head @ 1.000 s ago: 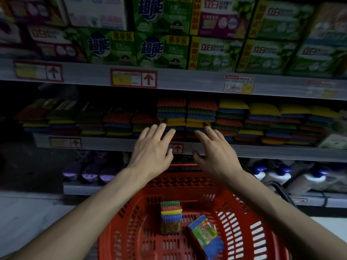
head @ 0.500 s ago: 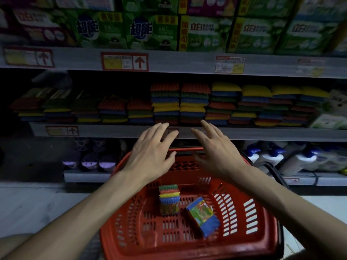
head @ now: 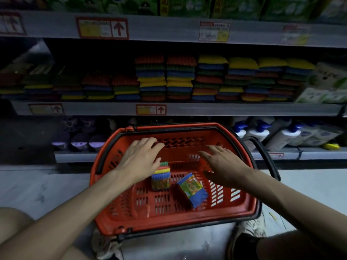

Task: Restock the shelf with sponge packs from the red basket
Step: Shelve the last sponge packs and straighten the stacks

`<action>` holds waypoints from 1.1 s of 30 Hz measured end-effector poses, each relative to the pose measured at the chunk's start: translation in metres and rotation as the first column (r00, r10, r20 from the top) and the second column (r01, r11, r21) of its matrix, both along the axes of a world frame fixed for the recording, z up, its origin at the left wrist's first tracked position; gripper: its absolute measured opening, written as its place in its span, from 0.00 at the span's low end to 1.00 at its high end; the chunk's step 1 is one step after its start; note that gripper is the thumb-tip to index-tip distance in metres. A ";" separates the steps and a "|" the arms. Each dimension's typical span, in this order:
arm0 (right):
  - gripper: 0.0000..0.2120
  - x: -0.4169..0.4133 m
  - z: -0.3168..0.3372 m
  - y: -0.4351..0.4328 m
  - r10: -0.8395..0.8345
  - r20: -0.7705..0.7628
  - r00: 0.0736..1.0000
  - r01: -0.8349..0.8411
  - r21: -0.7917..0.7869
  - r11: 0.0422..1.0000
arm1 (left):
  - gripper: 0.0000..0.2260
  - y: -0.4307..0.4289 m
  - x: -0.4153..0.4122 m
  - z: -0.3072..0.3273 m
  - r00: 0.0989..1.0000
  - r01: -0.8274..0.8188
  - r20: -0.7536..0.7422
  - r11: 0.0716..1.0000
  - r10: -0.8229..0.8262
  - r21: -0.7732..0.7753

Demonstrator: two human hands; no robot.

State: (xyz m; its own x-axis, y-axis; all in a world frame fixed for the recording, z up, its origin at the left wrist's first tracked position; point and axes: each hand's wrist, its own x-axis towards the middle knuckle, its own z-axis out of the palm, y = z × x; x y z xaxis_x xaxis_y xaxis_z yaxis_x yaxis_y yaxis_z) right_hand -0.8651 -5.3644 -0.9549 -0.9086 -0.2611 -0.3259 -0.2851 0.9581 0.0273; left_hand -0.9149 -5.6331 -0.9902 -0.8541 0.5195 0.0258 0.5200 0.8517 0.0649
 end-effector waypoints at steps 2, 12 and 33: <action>0.34 0.006 -0.011 0.009 0.007 0.042 0.999 -0.009 0.031 0.999 | 0.21 0.001 -0.001 -0.012 0.999 -0.001 0.040 0.999 0.003 -0.034; 0.31 0.022 -0.045 0.040 -0.008 0.172 0.985 -0.004 0.070 0.998 | 0.21 0.010 -0.003 -0.063 0.979 0.041 0.203 0.950 0.024 -0.311; 0.18 -0.031 -0.165 0.004 -0.303 0.417 0.857 0.351 -0.042 0.936 | 0.38 0.035 -0.015 -0.137 0.929 0.051 0.360 0.936 0.084 -0.349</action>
